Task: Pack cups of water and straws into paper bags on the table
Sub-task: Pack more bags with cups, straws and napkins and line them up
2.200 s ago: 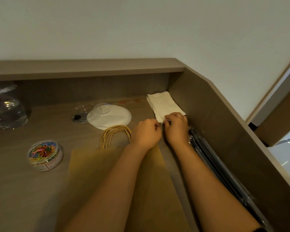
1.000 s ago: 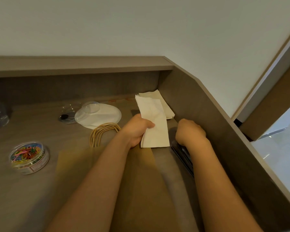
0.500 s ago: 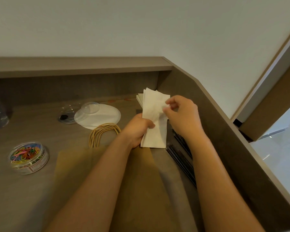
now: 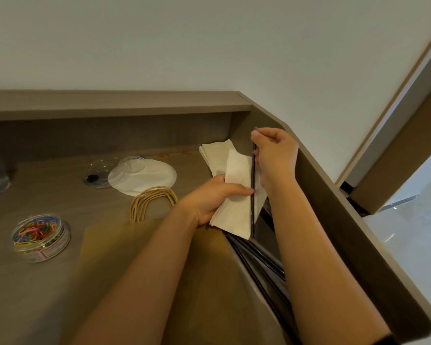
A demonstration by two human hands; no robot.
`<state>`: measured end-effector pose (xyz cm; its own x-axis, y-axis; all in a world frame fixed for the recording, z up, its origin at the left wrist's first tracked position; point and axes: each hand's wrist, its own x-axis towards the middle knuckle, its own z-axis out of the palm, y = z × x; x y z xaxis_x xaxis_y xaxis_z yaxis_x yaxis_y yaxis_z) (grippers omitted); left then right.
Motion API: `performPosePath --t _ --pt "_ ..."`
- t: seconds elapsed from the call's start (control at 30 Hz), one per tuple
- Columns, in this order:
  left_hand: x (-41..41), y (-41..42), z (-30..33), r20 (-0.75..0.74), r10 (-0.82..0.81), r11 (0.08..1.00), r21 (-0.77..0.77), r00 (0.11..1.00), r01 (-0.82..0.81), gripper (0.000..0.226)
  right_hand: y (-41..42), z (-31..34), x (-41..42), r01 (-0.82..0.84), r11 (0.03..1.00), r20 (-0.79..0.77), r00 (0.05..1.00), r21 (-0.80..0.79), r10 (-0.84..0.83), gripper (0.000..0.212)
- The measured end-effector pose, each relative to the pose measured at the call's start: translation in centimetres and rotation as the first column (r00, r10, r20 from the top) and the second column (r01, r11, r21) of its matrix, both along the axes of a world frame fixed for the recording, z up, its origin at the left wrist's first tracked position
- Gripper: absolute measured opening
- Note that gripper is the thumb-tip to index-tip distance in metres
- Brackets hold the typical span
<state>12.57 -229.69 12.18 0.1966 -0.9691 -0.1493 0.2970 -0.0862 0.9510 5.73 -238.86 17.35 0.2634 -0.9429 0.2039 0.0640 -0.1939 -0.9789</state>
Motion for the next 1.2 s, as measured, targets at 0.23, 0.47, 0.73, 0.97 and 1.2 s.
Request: performPosePath --t 0.23,0.47,0.73,0.97,1.2 --pt "-0.8 -1.3 0.5 -0.070 0.328 0.920 -0.205 0.942 -0.335 0.017 -0.2 0.8 0.0 -0.058 0.993 0.015 0.998 -0.100 0.060 0.022" --pt "-0.9 -1.0 0.9 0.007 0.409 0.886 -0.241 0.913 -0.395 0.021 0.6 -0.8 -0.6 -0.195 0.981 -0.374 0.909 0.012 0.185 0.056" --pt "1.6 1.0 3.4 0.144 0.194 0.977 -0.116 0.970 -0.178 0.026 1.2 0.7 -1.2 -0.324 0.946 -0.198 0.927 0.002 0.318 0.004" --pt "1.2 3.5 4.2 0.337 0.383 0.923 -0.097 0.860 -0.373 0.019 3.4 0.5 -0.6 -0.393 0.920 -0.150 0.910 -0.010 0.387 0.014" --pt "-0.6 11.5 4.5 0.323 0.571 0.821 -0.219 0.754 -0.528 0.019 9.5 0.8 0.0 -0.633 0.774 -0.095 0.769 0.022 0.632 0.013"
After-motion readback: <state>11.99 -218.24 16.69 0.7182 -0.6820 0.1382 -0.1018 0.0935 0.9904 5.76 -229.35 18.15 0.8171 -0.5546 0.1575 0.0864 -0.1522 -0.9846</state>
